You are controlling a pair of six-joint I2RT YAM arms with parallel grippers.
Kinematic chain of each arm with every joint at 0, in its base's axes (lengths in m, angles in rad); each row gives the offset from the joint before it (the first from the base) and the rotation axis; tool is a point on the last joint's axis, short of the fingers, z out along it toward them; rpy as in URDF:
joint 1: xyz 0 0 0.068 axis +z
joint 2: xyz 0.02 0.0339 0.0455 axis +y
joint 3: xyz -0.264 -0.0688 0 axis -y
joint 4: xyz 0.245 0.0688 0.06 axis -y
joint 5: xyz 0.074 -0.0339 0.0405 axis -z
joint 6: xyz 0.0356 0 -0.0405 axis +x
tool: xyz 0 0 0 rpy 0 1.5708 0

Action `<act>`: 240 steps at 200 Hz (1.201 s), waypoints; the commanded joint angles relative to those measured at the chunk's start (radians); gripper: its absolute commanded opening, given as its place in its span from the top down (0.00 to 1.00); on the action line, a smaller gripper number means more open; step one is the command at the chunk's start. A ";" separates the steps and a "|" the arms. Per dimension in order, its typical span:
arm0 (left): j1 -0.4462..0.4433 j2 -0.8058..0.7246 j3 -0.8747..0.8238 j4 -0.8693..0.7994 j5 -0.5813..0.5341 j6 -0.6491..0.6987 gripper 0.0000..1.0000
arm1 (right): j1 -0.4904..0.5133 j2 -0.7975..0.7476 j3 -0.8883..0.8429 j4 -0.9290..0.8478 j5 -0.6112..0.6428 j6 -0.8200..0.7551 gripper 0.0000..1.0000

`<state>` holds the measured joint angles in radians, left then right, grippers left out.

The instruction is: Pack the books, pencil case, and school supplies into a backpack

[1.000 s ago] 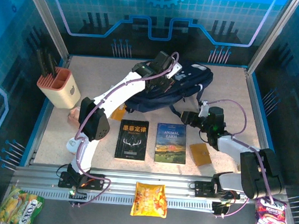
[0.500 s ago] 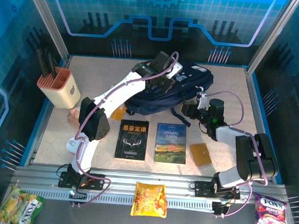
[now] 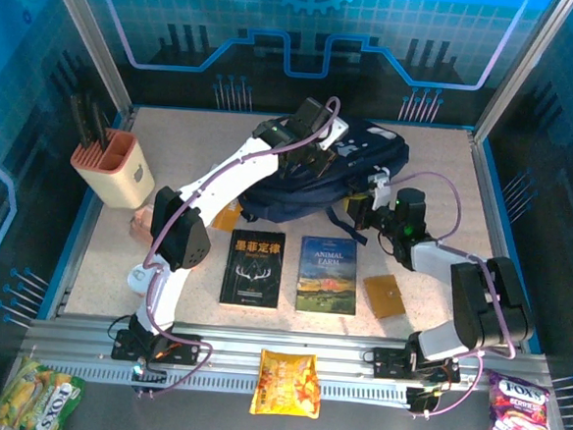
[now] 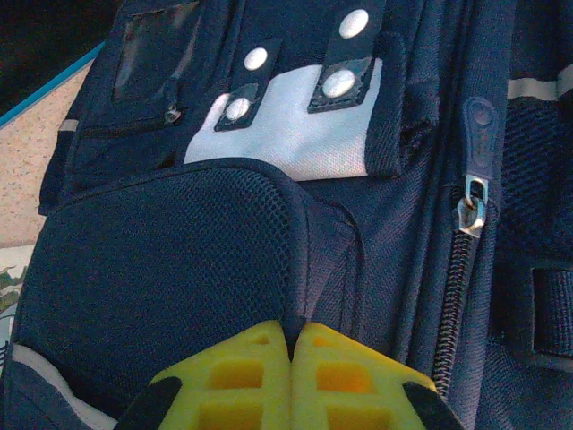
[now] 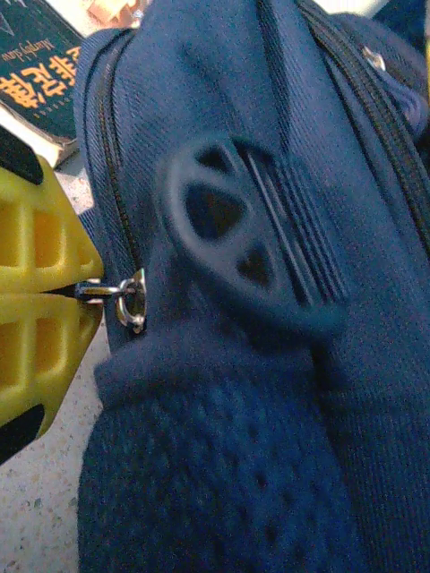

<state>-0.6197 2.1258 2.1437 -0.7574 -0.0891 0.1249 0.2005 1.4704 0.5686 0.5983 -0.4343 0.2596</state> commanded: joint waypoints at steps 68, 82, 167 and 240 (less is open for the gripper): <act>0.008 0.055 0.122 0.163 -0.003 -0.152 1.00 | 0.235 -0.101 -0.040 -0.094 0.188 -0.104 1.00; 0.008 0.074 0.132 0.170 0.005 -0.177 1.00 | 0.276 -0.078 -0.028 -0.096 0.198 -0.097 1.00; 0.020 0.156 0.180 0.227 0.069 -0.367 1.00 | 0.391 0.078 -0.029 0.149 0.282 0.098 0.94; 0.046 0.153 0.169 0.224 0.135 -0.386 1.00 | 0.199 -0.248 -0.092 -0.178 0.309 0.497 0.41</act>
<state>-0.5873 2.2890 2.2604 -0.6285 0.0200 -0.2333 0.4438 1.3117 0.4465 0.6064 -0.1375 0.5552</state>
